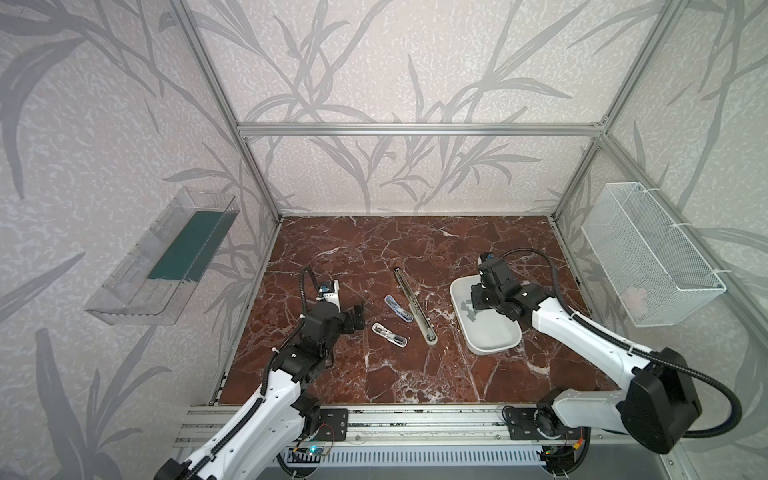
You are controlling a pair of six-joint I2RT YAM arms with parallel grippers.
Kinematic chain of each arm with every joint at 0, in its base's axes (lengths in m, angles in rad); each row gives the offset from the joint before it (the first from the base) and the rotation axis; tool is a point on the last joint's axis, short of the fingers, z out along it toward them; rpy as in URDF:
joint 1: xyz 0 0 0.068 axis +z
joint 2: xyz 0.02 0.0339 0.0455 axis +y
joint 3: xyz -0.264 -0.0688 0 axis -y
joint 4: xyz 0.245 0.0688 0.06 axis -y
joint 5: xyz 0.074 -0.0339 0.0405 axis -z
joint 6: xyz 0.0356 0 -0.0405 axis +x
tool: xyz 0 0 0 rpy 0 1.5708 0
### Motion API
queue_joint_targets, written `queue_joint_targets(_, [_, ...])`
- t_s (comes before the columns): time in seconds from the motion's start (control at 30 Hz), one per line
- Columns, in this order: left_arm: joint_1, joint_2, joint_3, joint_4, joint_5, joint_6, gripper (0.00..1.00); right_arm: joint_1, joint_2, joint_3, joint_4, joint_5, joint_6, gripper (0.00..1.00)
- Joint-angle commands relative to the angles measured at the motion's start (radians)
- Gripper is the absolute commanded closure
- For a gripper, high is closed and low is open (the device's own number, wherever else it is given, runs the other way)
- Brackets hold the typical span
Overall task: Load the staples into the stapler
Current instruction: 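Carry the staple strip with the right gripper over the open light-blue stapler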
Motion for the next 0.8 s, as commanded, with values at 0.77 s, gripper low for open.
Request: queue_joint_targets(0.77, [0.004, -0.071, -0.026, -0.142, -0.013, -0.064, 0.01, 0.333, 0.445, 0.208, 0.327, -0.258, -0.384, 0.96])
